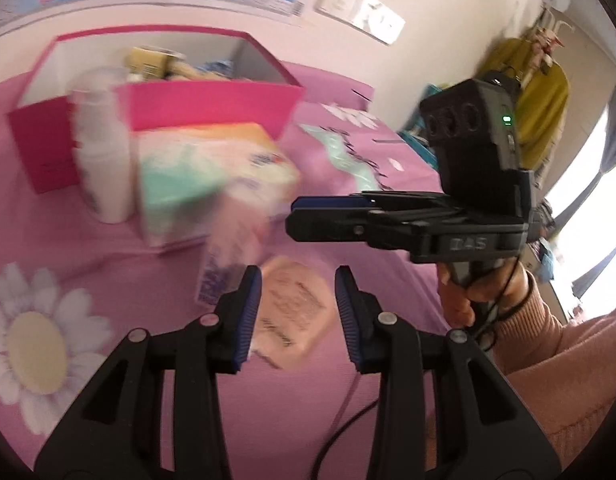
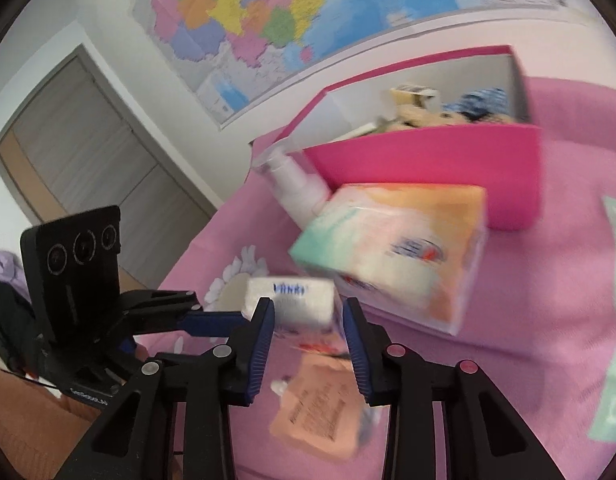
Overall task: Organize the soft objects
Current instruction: 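Move the right gripper back to the pink floral tissue pack, then grasp the pink floral tissue pack with the right gripper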
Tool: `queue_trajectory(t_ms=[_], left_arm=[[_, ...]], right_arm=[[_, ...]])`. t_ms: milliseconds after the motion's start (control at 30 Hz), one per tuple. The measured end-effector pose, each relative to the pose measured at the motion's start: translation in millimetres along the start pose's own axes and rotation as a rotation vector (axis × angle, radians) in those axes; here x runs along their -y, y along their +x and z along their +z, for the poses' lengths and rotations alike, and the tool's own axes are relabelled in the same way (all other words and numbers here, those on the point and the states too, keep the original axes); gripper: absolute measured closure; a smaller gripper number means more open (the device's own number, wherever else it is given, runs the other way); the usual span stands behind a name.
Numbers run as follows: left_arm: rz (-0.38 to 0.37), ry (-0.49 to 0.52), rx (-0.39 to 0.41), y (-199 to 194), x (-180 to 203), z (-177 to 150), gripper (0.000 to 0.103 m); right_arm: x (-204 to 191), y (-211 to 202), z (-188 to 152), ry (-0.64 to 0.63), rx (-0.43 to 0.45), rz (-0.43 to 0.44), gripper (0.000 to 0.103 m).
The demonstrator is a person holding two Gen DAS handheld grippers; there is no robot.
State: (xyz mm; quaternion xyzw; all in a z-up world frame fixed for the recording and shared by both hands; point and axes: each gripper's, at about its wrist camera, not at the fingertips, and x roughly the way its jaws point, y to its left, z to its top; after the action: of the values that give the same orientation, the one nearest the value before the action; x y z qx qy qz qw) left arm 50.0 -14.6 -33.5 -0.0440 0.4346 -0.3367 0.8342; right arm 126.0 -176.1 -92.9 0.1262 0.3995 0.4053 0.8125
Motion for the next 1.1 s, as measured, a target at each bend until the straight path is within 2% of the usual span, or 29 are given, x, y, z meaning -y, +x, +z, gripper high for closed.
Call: queue_trajectory(t_ms=[100,233,367,500,600,900,1000,1100], left_arm=[[0.01,0.028,-0.017,7,6,-1,0.064],[-0.015,0.008,0.021,-7,-2,-2,0.063],[0.069,-0.046,0.059,-23,-21,0,0.063],[0.17,-0.113,0.08,-31,-43,2,0.063],[0.211,-0.113,0.089,-31,-48,6,0.063],[0.161,-0.123,0.027,-11,-54,0,0.064],[0.107,-0.161,0.026,-18,-63,-5,0.064],[0.125,-0.16,0.014,-21,-66,-11,0.064]], right_arm=[[17,-10,-14,0.038,-0.02,-0.056,0.067],[39,-17,-29,0.117,-0.033,-0.105,0.067],[32,-20,-27,0.091,-0.015,-0.099,0.067],[19,-5,-20,0.055,-0.029,-0.062,0.067],[14,8,-18,0.047,-0.043,-0.04,0.065],[0,44,-12,0.016,-0.076,0.018,0.063],[-8,52,-13,-0.009,-0.099,0.024,0.065],[-16,54,-17,-0.012,-0.121,0.101,0.065]])
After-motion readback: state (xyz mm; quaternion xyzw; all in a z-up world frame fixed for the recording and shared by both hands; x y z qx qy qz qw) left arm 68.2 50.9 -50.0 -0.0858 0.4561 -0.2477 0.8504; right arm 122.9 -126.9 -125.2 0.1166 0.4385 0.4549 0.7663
